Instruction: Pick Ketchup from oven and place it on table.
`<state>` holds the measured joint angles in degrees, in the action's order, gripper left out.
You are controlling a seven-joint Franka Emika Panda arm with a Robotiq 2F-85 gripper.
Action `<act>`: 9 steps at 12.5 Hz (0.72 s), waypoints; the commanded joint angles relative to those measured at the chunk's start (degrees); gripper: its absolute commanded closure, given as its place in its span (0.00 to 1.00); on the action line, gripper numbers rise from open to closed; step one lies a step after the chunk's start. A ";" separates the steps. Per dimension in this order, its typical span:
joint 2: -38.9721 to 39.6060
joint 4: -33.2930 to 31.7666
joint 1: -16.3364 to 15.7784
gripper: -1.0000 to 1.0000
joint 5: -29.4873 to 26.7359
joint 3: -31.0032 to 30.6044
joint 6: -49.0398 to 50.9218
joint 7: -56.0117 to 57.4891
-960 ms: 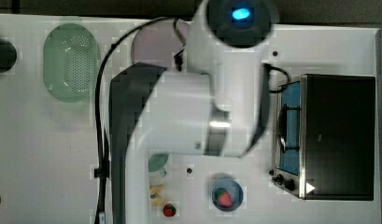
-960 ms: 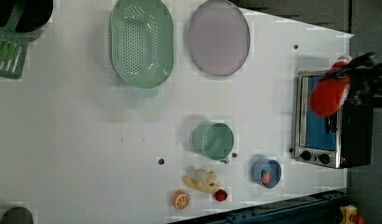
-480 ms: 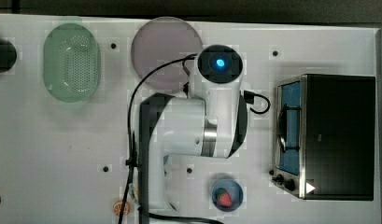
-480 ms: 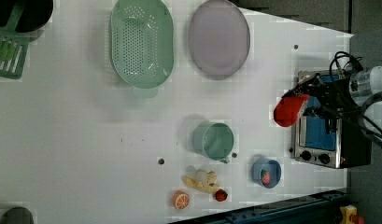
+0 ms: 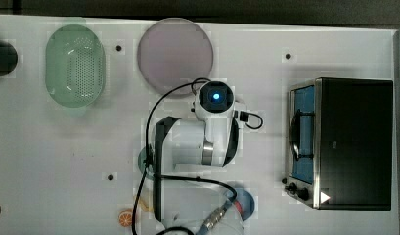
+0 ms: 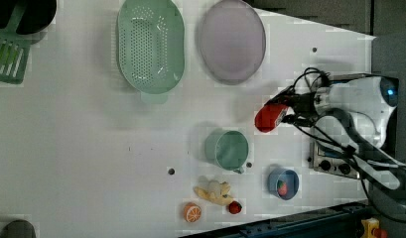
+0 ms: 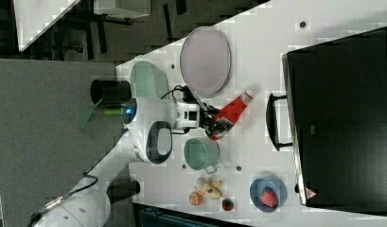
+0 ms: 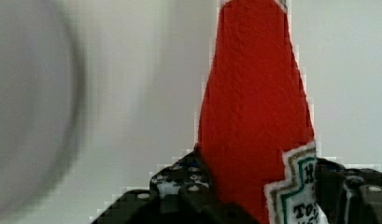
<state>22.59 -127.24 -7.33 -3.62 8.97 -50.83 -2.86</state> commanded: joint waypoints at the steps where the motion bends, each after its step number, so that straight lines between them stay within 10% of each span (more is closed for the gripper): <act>1: 0.55 -0.76 0.16 0.30 1.42 0.26 -3.19 -0.02; 3: 0.67 -1.19 0.16 0.00 1.39 0.20 -3.62 -0.55; 9: -14.55 9.46 0.16 0.00 1.41 0.50 8.39 -3.86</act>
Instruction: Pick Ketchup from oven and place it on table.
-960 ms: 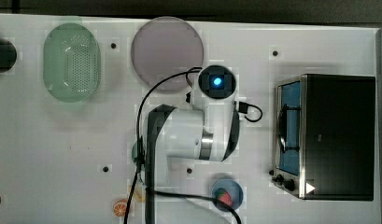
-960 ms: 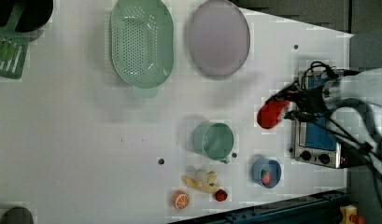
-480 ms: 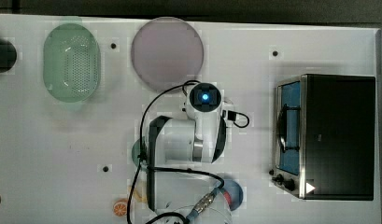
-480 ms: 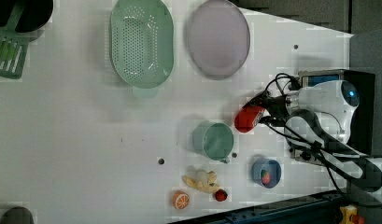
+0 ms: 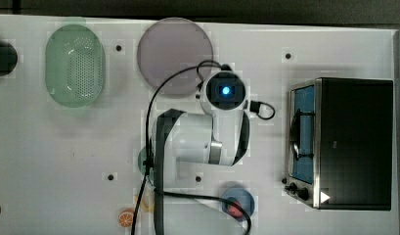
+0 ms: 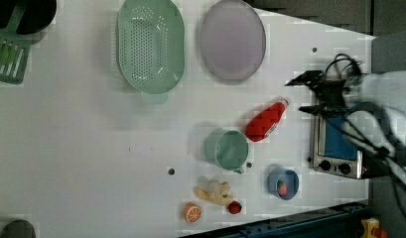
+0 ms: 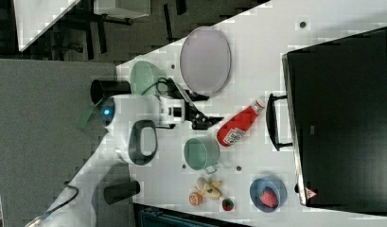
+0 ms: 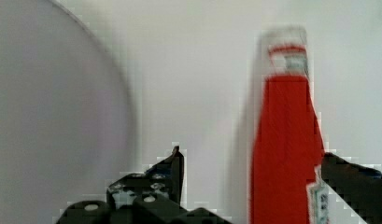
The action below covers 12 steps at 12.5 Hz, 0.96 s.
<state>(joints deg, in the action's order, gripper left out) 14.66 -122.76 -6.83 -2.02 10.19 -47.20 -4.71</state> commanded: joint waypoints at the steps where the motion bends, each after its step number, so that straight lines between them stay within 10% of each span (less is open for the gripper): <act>1: -8.75 8.33 -0.33 0.00 -0.15 -0.70 9.59 -2.02; 12: -11.00 31.04 -0.13 0.00 1.40 0.15 44.57 -2.35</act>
